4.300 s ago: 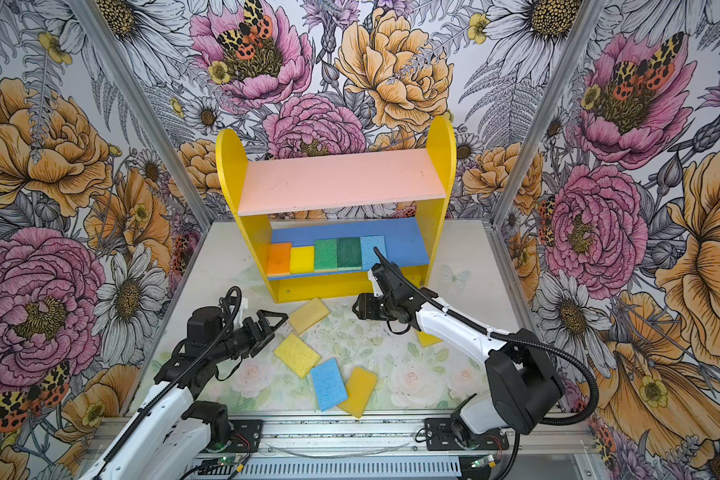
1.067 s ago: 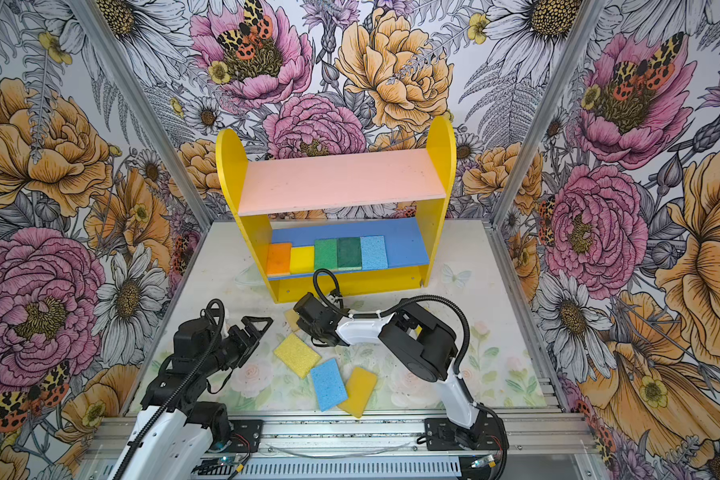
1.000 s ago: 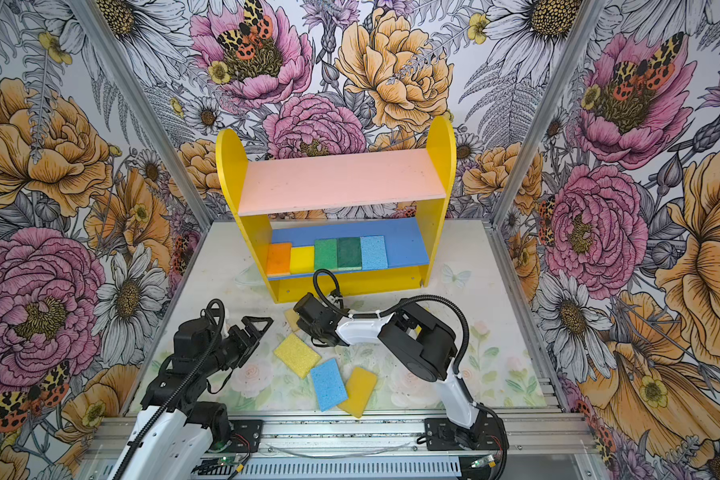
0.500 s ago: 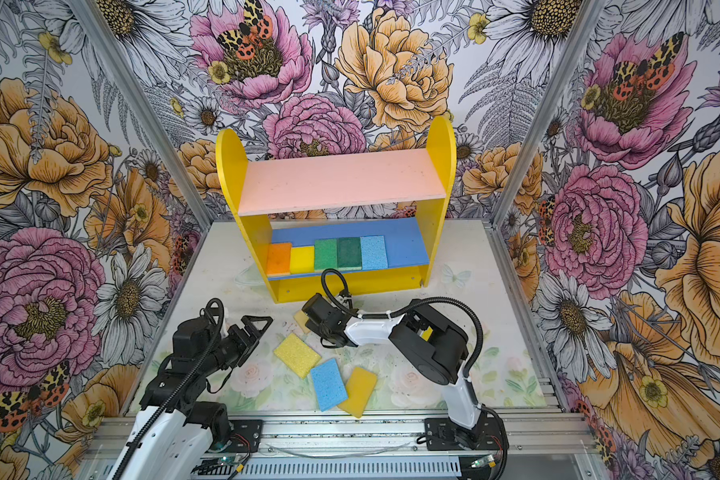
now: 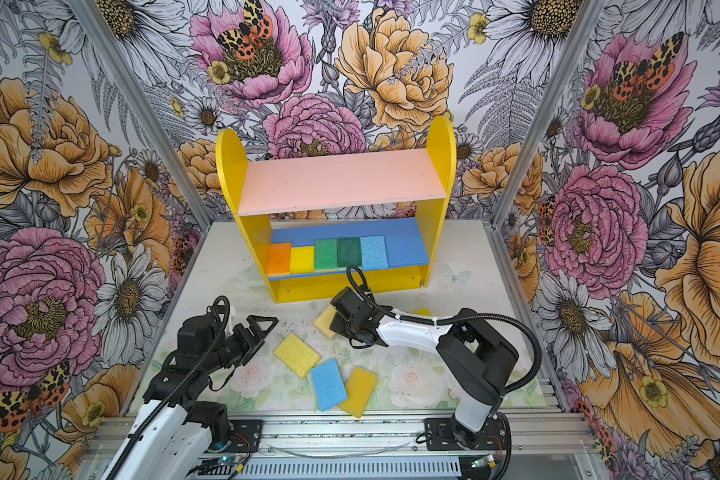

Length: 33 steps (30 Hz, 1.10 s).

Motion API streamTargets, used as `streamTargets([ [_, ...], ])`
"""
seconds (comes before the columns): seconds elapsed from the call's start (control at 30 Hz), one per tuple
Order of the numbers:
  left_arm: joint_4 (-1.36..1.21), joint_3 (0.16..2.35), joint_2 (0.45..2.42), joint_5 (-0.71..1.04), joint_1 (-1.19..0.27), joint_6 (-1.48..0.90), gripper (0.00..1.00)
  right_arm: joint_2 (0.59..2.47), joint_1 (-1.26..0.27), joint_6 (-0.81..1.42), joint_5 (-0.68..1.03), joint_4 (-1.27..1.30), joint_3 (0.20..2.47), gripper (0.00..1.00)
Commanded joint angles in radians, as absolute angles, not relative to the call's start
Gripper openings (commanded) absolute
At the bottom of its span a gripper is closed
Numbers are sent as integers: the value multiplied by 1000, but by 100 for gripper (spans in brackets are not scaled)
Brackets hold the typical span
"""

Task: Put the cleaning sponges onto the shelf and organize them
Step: 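Lift the pale yellow sponge upright and bring it toward the left gripper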

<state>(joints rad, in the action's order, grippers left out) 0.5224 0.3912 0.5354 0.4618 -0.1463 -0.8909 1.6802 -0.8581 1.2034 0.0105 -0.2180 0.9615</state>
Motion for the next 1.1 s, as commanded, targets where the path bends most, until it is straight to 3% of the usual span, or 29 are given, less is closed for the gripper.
streamTargets([
  [0.0, 450, 397, 572, 483, -187, -856, 99, 1631, -837, 1053, 107, -255, 944, 0],
  [0.47, 200, 399, 683, 627, -255, -863, 99, 1608, -830, 748, 474, -253, 1086, 0],
  [0.57, 113, 381, 691, 651, -256, -905, 94, 1602, -836, 722, 542, -256, 1101, 0],
  [0.7, 76, 386, 692, 661, -257, -913, 81, 1584, -849, 697, 582, -256, 1106, 0],
  [1.07, 65, 391, 742, 656, -261, -914, 73, 1538, -858, 667, 602, -262, 1119, 0],
])
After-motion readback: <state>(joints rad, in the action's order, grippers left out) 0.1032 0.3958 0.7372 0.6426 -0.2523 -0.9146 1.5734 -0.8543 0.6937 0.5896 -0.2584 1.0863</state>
